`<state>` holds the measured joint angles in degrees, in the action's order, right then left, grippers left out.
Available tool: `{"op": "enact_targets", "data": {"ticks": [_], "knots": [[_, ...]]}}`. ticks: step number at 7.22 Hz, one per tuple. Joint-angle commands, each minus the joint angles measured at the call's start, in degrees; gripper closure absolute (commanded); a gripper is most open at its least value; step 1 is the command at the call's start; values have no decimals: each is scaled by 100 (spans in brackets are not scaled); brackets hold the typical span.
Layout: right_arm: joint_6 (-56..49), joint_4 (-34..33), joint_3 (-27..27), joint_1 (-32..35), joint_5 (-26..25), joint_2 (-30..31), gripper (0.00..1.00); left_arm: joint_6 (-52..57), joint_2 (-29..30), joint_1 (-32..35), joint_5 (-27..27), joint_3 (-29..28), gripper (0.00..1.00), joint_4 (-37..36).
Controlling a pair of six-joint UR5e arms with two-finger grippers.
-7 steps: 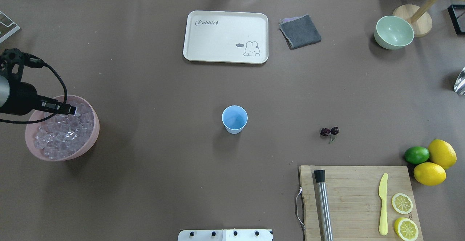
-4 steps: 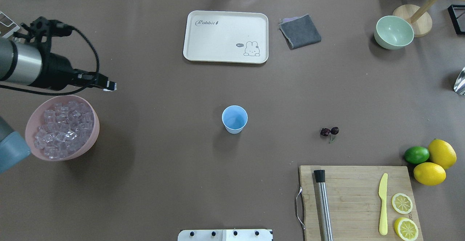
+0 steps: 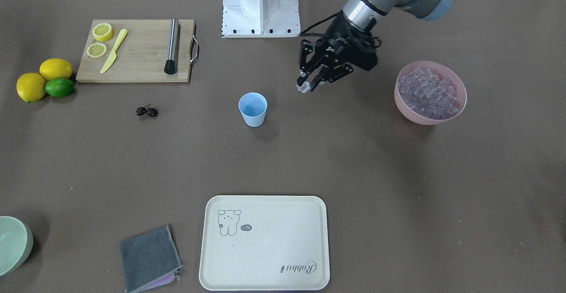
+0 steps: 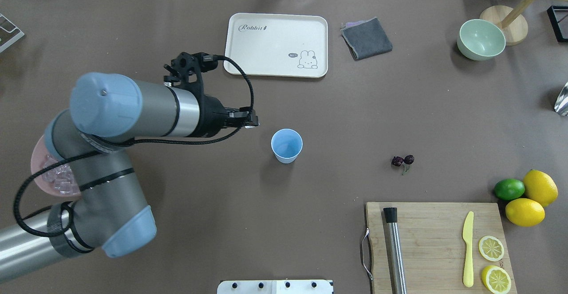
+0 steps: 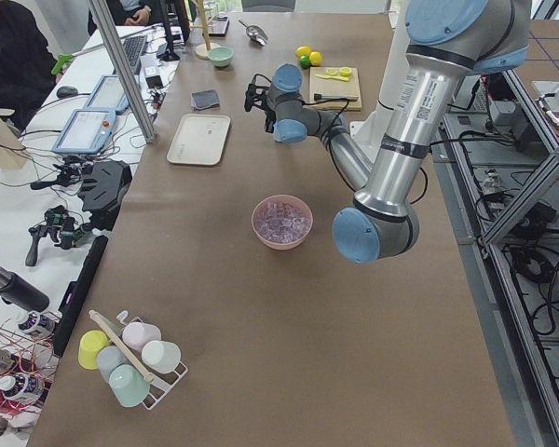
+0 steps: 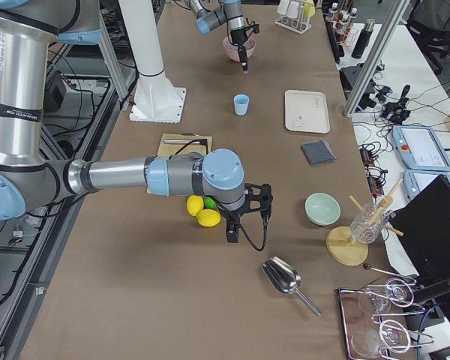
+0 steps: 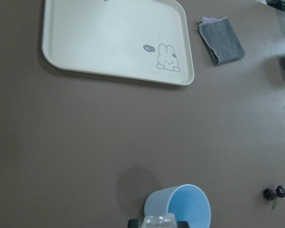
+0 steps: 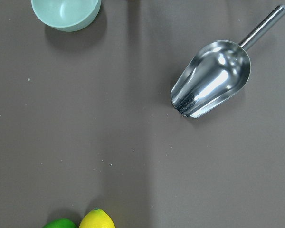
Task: Put ice and cherries in cup
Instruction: 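Carry the ice cube over the light-blue cup and open the left gripper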
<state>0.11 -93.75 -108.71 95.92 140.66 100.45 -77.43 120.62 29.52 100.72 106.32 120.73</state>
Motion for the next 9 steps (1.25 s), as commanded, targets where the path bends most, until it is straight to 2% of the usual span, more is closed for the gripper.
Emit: {"op": "enact_targets", "data": {"ticks": [1,2,4,8,9], "knots": [[-55,6,-19,-3,6,-77,0,-219,294,-490,-797,-338,100,143],[-64,6,-10,-20,6,-139,0,-211,295,-491,-852,-523,100,196],[-55,6,-36,-65,14,-209,0,-193,321,-483,-967,-1093,100,931],[-38,-3,-28,-65,23,-210,0,-237,629,-684,-1195,-1298,100,918],[-38,-3,-10,-65,14,-210,0,-220,647,-676,-1187,-1281,71,909]]}}
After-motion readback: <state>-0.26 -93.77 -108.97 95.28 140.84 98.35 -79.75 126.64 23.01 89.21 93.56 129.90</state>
